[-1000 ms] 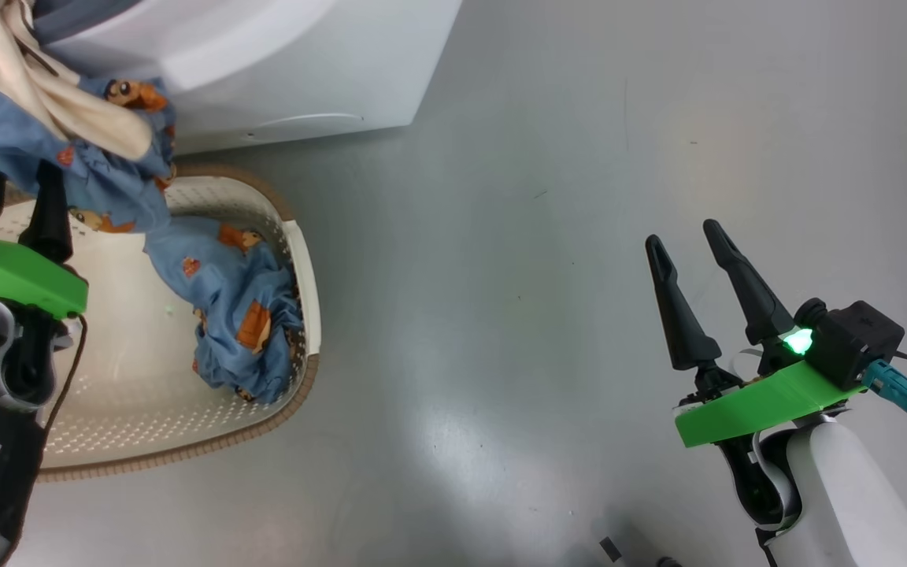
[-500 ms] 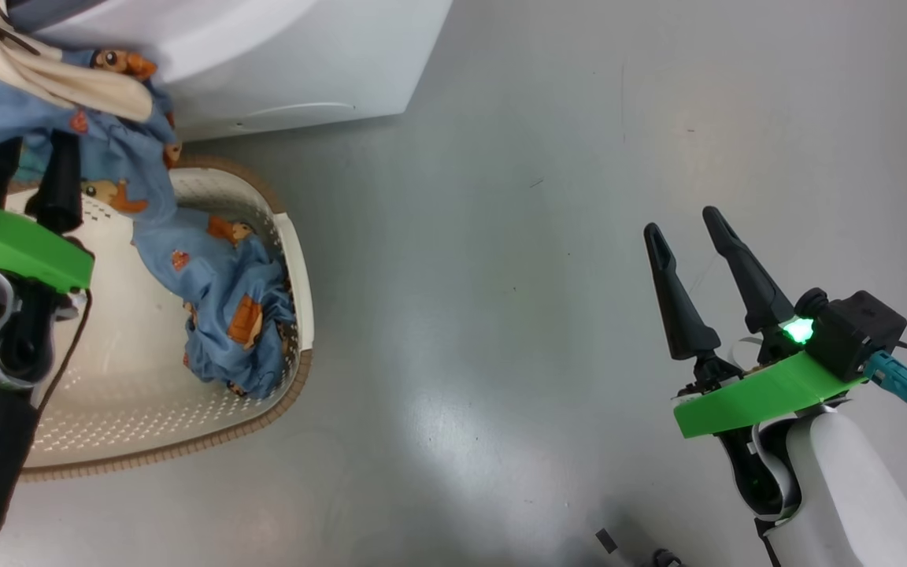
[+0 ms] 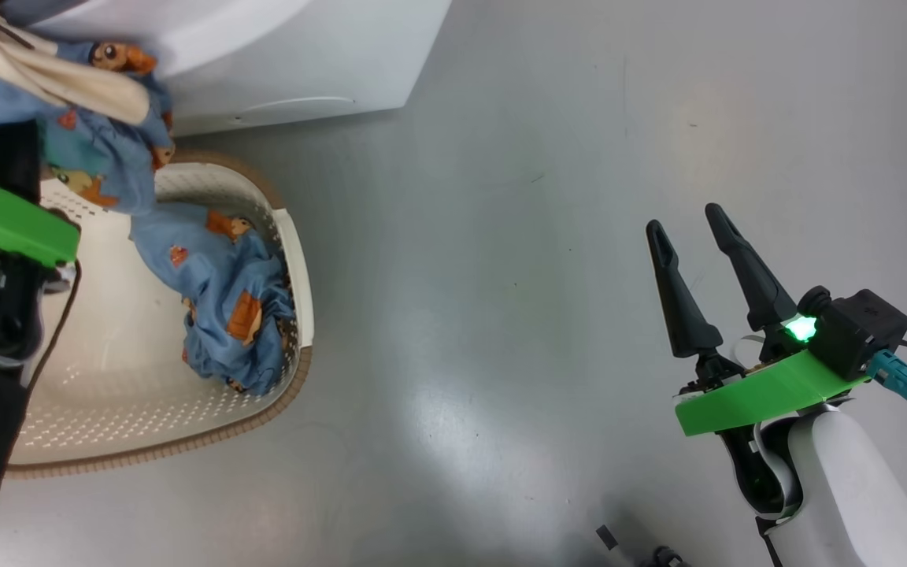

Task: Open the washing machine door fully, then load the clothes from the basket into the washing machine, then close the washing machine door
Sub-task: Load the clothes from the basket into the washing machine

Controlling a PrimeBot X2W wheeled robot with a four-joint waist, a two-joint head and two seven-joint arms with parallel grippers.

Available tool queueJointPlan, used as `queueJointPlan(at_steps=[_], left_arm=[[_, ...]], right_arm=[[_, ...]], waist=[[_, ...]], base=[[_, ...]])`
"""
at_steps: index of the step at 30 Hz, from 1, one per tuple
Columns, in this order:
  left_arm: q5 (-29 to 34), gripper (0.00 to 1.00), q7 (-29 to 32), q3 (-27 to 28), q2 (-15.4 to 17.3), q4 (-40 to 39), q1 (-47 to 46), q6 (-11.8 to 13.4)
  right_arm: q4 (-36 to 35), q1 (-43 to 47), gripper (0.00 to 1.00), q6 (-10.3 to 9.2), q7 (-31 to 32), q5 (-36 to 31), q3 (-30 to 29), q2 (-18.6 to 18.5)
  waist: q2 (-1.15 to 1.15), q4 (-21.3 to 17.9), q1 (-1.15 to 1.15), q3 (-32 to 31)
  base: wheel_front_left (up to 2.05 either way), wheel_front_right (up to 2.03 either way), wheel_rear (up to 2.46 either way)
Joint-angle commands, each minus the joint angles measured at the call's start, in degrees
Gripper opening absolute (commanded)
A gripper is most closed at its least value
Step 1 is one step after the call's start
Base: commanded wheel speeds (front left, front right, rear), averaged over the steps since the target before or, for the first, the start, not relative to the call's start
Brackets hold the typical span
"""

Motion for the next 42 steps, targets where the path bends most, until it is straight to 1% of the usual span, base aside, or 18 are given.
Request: queueJointPlan(at_steps=[1,3,4,7,16,21,27,33,42], left_arm=[[0.0,0.00,-0.3,2.3,2.6,-1.6,-0.7,-0.1],[0.3,0.00,-0.3,3.4,2.4,-2.9,-0.1,-0.1],[0.4,0.00,-0.3,5.2,1.9,-4.5,0.8,-0.1],[1.3,0.00,-0.3,7.4,1.2,-6.9,2.5,-0.1],[5.2,0.00,-0.3,14.0,-1.2,-14.1,7.1,-0.1],[8.1,0.00,-0.3,17.9,-1.8,-17.5,9.3,-0.1],[9.8,0.00,-0.3,20.2,-1.2,-18.7,9.1,-0.1],[9.6,0.00,-0.3,19.7,0.0,-17.2,6.9,-0.1],[10.9,0.00,-0.3,15.8,2.2,-10.8,-0.3,-0.1]], right_arm=[[-1.4,0.7,1.00,0.16,-0.3,-0.4,0.9,0.1],[-1.5,0.8,1.00,0.16,-0.3,-0.4,0.6,0.2],[-1.5,0.9,1.00,0.16,-0.3,-0.5,0.4,0.2],[-1.4,1.0,1.00,0.16,-0.3,-0.6,0.2,0.3],[-1.4,1.2,1.00,0.16,-0.3,-0.6,-0.1,0.2],[-1.3,1.6,1.00,0.16,-0.3,-0.6,-0.3,0.1],[-1.1,2.0,1.00,0.16,-0.3,-0.4,-0.2,0.0],[-0.8,2.0,1.00,0.16,-0.3,-0.2,0.3,0.1],[-0.7,2.0,1.00,0.16,-0.3,0.2,0.8,0.5]], waist=[[0.00,0.2,0.00,0.0],[0.00,0.5,0.00,-0.1],[0.00,0.8,0.00,-0.3],[0.00,1.3,0.00,-0.6],[0.00,2.7,0.00,-1.7],[0.00,3.1,0.00,-2.5],[0.00,3.5,0.00,-3.4],[0.00,3.3,0.00,-4.0],[0.00,2.5,0.00,-4.3]], base=[[0.00,0.00,0.00],[0.00,0.00,0.00],[0.00,0.00,0.00],[0.00,0.00,0.00],[0.00,0.00,0.00],[0.00,0.00,0.00],[0.00,0.00,0.00],[0.00,0.00,0.00],[0.00,0.00,0.00]])
